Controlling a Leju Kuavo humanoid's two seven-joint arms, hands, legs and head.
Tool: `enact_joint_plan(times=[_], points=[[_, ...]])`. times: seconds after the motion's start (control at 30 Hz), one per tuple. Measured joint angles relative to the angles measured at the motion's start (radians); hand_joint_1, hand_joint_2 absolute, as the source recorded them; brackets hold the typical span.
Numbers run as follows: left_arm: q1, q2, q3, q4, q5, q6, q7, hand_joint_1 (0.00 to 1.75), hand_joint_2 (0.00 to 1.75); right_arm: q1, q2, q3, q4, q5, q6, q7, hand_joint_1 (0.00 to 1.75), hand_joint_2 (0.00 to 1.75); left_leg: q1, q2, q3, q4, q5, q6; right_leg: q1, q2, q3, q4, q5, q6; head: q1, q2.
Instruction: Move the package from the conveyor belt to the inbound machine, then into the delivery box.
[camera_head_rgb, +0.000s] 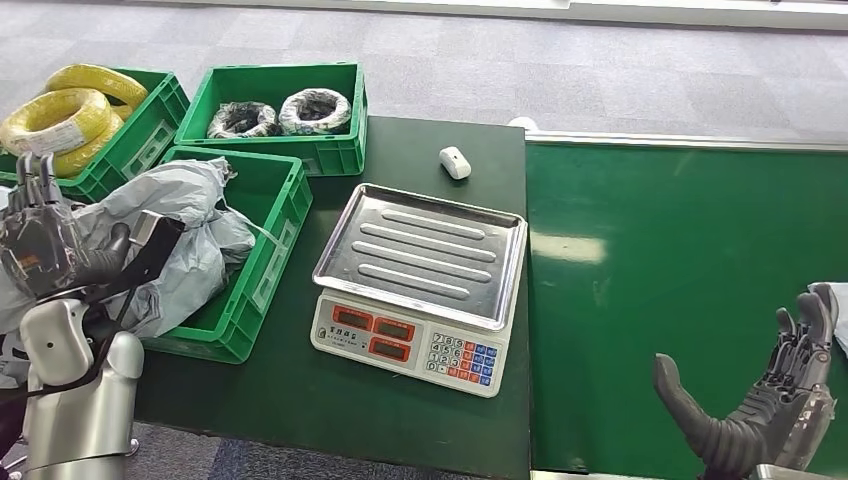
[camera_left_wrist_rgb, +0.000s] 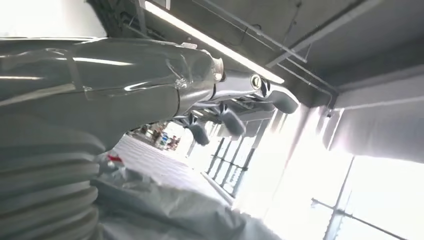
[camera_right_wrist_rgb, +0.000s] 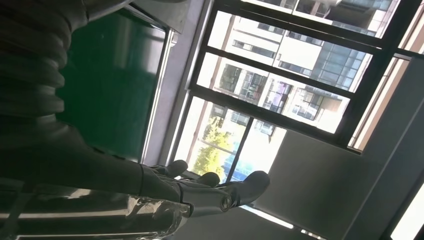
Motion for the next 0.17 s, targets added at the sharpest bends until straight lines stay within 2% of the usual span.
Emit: enact_joint_plan(times=[0.17], points=[[0.013,-0.012,-0.001,-0.057,0.168,0.056,-0.084,0.0,1.75,0.007,-0.008,0.003,0.002,-0.012,-0.021,0.0,0.0,1.75,0.0,0.0,0.0,0.0,0.0,0.0,0.0,0.0,0.0,0.0,0.0,0.0,0.0,0.0]])
